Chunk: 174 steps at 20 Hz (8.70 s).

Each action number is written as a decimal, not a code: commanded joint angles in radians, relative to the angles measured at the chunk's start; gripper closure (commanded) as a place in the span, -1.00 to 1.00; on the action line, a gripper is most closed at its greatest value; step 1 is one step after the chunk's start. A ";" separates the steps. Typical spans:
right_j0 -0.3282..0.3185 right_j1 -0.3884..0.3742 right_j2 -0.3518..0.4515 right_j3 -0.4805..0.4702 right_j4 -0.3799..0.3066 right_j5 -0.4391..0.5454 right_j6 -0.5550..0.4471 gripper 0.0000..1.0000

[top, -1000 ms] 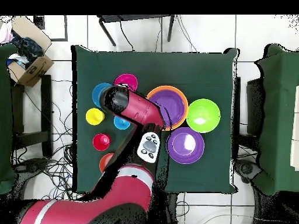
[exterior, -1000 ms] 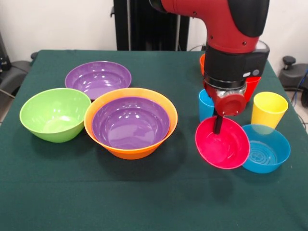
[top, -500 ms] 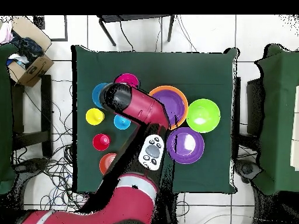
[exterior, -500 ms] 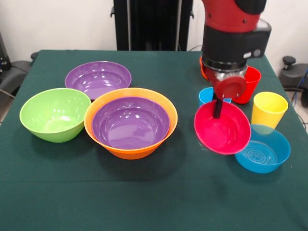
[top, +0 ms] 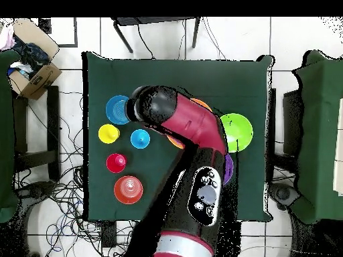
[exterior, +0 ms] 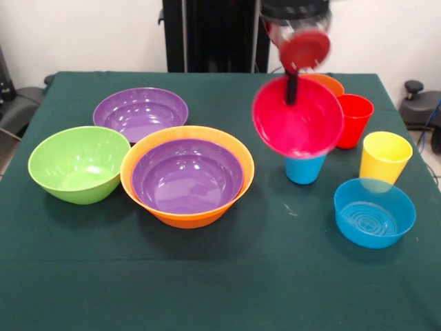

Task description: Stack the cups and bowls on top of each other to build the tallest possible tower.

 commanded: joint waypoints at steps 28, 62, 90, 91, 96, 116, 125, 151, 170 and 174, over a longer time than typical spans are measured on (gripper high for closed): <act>-0.293 -0.103 0.319 0.156 -0.285 -0.177 -0.226 1.00; -0.327 -0.095 0.390 0.201 -0.360 -0.266 -0.152 1.00; -0.484 0.005 0.560 0.347 -0.497 -0.588 -0.101 1.00; -0.484 0.009 0.560 0.347 -0.500 -0.594 -0.096 1.00; -0.489 0.050 0.570 0.339 -0.518 -0.642 -0.081 1.00; -0.487 0.026 0.564 0.332 -0.533 -0.615 -0.078 1.00; -0.529 -0.012 0.582 0.374 -0.544 -0.583 -0.108 1.00; -0.575 0.069 0.602 0.416 -0.633 -0.701 -0.068 1.00; -0.616 0.142 0.624 0.361 -0.695 -0.728 -0.084 1.00; -0.626 0.137 0.636 0.367 -0.706 -0.728 -0.085 1.00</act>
